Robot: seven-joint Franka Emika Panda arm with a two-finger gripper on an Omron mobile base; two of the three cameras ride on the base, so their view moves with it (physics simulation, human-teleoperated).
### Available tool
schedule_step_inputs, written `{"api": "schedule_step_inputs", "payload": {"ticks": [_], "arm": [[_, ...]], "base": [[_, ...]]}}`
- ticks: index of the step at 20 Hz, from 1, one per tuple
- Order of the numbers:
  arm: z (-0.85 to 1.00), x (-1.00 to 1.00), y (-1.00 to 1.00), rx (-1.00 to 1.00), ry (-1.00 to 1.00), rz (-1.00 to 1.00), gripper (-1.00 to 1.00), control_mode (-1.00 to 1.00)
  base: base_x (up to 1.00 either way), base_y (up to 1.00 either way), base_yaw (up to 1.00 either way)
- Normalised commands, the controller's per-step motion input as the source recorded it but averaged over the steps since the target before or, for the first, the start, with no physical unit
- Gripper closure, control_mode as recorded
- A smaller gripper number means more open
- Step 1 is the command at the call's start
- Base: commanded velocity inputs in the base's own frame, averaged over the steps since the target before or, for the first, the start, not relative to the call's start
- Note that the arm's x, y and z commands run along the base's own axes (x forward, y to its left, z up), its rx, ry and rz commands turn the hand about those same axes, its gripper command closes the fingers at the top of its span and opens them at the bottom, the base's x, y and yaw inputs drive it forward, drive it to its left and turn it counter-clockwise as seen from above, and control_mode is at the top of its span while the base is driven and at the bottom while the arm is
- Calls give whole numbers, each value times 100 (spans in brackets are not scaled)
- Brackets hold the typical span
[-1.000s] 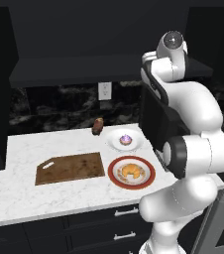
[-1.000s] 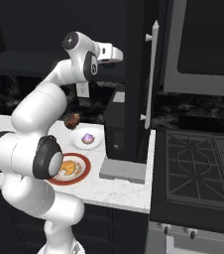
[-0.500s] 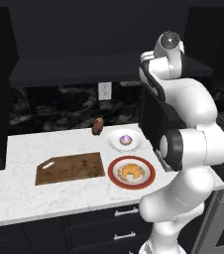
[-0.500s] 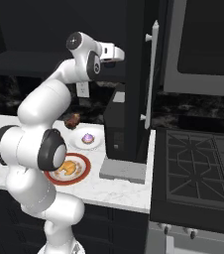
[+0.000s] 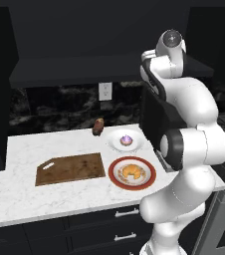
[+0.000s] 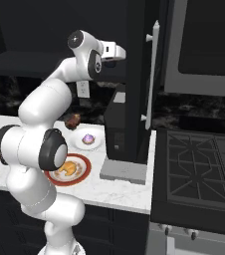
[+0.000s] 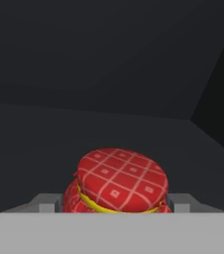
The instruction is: From the different types of pastries on the counter, select a croissant and place it on the cutting board. Then retrieve a jar of jam from the cabinet and place it alongside the croissant on the cutting board.
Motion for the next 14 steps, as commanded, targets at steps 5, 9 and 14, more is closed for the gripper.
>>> {"api": "schedule_step_inputs", "payload": {"ticks": [5,9,14], "arm": [[-4,0,0,0,0,0,100,-100],[-4,0,0,0,0,0,100,-100],[20,-13,0,-1,-7,0,100,-100]], "base": [[0,0,0],[0,0,0],[0,0,0]]}}
